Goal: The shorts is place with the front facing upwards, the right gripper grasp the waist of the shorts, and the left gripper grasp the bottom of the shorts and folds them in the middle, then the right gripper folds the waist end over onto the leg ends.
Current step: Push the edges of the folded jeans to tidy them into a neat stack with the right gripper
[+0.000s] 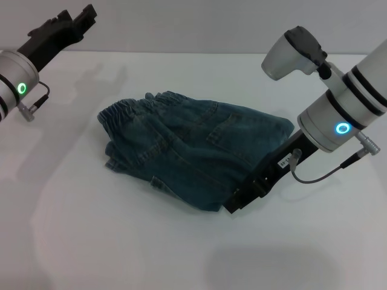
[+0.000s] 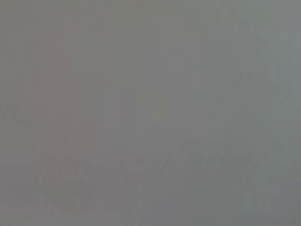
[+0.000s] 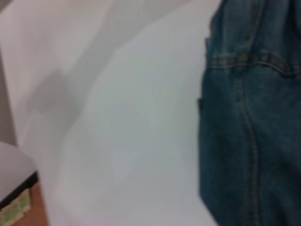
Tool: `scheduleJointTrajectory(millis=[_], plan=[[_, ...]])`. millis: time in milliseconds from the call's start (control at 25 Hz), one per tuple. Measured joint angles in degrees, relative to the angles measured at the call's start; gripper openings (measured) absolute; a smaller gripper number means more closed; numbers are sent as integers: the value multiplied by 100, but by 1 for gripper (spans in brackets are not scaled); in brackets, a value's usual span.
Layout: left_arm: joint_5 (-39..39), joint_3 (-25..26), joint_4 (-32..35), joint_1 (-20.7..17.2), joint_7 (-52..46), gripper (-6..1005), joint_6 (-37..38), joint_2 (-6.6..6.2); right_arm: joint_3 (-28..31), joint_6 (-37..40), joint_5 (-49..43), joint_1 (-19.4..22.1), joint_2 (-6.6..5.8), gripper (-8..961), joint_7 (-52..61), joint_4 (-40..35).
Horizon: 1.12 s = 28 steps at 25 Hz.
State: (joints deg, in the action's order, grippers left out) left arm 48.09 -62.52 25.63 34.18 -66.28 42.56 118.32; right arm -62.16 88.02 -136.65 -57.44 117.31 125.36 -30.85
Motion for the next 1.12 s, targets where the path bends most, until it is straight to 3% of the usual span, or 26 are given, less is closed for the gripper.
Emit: scheduleJointTrajectory(millis=[440, 760, 960, 1120], plan=[[-86, 4, -104, -85, -52, 637, 143, 10, -23, -772, -242, -5, -28, 442, 62, 79], [-127, 4, -169, -91, -54, 637, 205, 4, 43, -1177, -581, 200, -97, 442, 477, -570], [-202, 3, -173, -113, -40, 637, 222, -14, 427, -769, -521, 333, -103, 442, 487, -1039], [-377, 26, -173, -135, 36, 637, 279, -21, 1260, -641, 520, 798, -167, 442, 2, -1590]])
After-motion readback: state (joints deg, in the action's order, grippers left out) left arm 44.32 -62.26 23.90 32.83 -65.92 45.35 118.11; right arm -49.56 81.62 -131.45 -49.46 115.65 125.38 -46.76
